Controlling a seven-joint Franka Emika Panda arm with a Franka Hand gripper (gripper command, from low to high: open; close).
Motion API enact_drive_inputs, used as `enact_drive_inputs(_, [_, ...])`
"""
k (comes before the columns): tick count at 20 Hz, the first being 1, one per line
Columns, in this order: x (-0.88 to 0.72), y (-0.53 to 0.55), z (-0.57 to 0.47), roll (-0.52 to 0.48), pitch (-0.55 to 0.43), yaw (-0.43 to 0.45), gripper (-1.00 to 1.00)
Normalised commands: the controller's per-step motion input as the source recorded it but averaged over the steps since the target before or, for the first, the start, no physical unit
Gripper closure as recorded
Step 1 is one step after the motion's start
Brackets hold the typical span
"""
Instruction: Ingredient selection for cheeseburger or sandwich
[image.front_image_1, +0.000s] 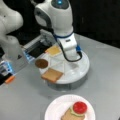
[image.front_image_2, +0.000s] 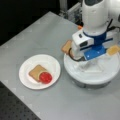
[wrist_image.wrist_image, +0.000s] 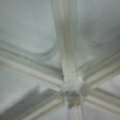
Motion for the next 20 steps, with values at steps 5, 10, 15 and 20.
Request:
enact_drive_inputs(5, [0.08, -0.08, 0.32, -0.157, 0.098, -0.323, -1.0])
enact_drive_inputs(10, [0.06, -0.05, 0.24, -0.183, 0.112, -0.246, -1.0])
enact_drive_inputs(15, [0.07, -0.01, 0.15, -0.097, 0.137, -0.274, -1.0])
enact_drive_inputs(20, [0.06, -0.05, 0.24, 0.008, 0.172, -0.438, -1.0])
